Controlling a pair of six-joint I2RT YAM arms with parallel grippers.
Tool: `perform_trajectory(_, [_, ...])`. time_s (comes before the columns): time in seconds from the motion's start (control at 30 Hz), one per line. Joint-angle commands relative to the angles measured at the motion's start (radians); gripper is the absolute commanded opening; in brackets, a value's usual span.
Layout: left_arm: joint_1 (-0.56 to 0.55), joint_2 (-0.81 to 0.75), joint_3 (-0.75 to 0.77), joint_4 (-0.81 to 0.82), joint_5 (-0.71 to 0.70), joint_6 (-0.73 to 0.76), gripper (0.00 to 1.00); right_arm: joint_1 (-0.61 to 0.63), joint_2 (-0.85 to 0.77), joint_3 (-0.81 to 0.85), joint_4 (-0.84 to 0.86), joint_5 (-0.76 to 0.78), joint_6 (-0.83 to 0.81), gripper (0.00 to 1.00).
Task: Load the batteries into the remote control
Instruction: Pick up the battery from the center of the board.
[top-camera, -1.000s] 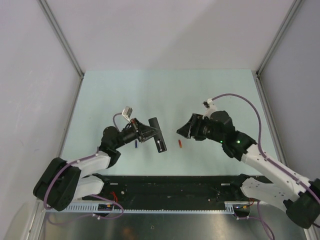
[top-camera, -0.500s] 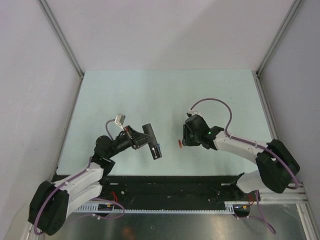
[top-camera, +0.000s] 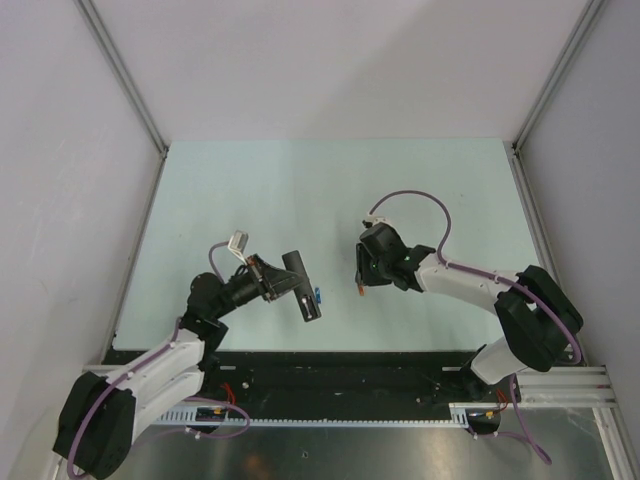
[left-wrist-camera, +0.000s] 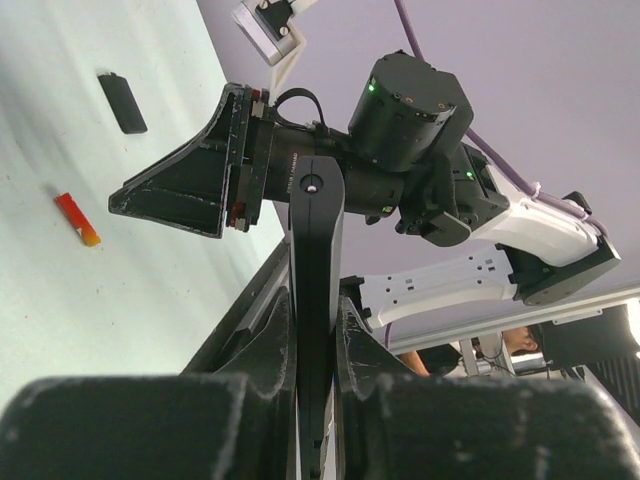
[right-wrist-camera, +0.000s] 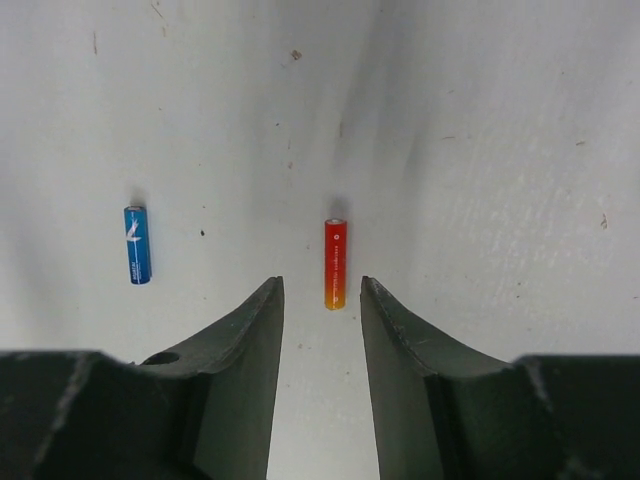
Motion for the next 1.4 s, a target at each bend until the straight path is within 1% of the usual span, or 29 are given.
perform_trajectory(0.0, [0.017, -0.022, -0.003, 0.014, 0.015, 0.029, 0.00, 0.016, -0.005, 0.045, 0.021, 0.018, -0.015, 0.42])
perform_trajectory(0.1, [0.022, -0.028, -0.004, 0.009, 0.020, 0.031, 0.00, 0.056, -0.005, 0.055, 0.041, 0.015, -0.021, 0.43])
perform_trajectory(0.23, [0.028, -0.054, -0.011, 0.008, 0.024, 0.034, 0.00, 0.105, 0.055, 0.104, 0.050, 0.007, -0.021, 0.46])
perform_trajectory(0.33, [0.028, -0.080, -0.015, 0.009, 0.026, 0.036, 0.00, 0.151, 0.118, 0.139, 0.049, 0.007, -0.005, 0.53])
perform_trajectory(0.43, [0.033, -0.117, -0.024, 0.006, 0.023, 0.036, 0.00, 0.194, 0.161, 0.186, 0.042, 0.030, 0.009, 0.55])
perform_trajectory(0.57, [0.037, -0.151, -0.035, -0.004, 0.028, 0.031, 0.00, 0.228, 0.230, 0.246, 0.027, 0.056, 0.032, 0.53])
perform_trajectory(0.7, [0.040, -0.165, -0.038, -0.011, 0.031, 0.023, 0.00, 0.239, 0.260, 0.282, 0.010, 0.079, 0.040, 0.50])
perform_trajectory(1.13, [0.044, -0.194, -0.052, -0.023, 0.031, 0.016, 0.00, 0.262, 0.314, 0.309, -0.033, 0.092, 0.054, 0.43])
perform_trajectory(1.37, [0.044, -0.200, -0.061, -0.032, 0.031, 0.016, 0.00, 0.288, 0.326, 0.311, -0.047, 0.102, 0.066, 0.43])
